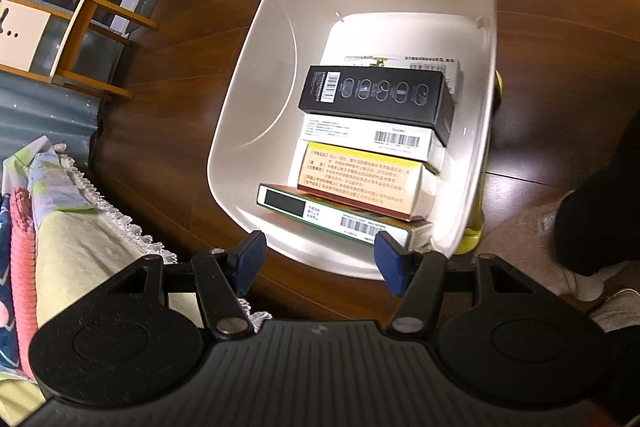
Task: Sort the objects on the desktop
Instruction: 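Move both tools away from the bin toward the sofa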
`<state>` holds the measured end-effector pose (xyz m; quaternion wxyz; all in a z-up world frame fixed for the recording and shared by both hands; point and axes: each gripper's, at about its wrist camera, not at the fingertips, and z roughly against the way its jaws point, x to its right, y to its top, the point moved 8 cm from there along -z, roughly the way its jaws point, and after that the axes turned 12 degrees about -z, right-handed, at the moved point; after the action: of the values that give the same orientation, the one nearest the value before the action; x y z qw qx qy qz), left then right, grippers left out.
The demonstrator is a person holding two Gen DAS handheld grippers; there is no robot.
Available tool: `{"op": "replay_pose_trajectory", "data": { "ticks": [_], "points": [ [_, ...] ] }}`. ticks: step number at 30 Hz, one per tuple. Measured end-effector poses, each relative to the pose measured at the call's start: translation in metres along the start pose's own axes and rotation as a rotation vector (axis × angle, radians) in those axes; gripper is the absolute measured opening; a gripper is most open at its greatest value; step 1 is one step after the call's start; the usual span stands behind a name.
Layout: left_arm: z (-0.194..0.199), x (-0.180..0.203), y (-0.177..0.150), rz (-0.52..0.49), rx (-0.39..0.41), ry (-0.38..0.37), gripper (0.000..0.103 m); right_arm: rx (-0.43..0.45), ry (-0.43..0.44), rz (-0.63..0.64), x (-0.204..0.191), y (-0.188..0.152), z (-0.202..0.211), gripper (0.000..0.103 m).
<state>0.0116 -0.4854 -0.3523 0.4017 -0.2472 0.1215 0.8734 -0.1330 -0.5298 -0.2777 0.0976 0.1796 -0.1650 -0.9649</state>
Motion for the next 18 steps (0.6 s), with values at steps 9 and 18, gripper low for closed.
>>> {"op": "replay_pose_trajectory", "data": {
  "ticks": [9,18],
  "points": [
    [0.017,-0.003,-0.017,0.051,-0.012,0.014,0.065,0.086,0.052,0.146,-0.05,-0.015,0.059,0.087],
    [0.045,-0.006,-0.037,0.093,-0.026,0.057,0.072,0.114,0.05,0.219,-0.075,-0.021,0.088,0.091]
  ]
}}
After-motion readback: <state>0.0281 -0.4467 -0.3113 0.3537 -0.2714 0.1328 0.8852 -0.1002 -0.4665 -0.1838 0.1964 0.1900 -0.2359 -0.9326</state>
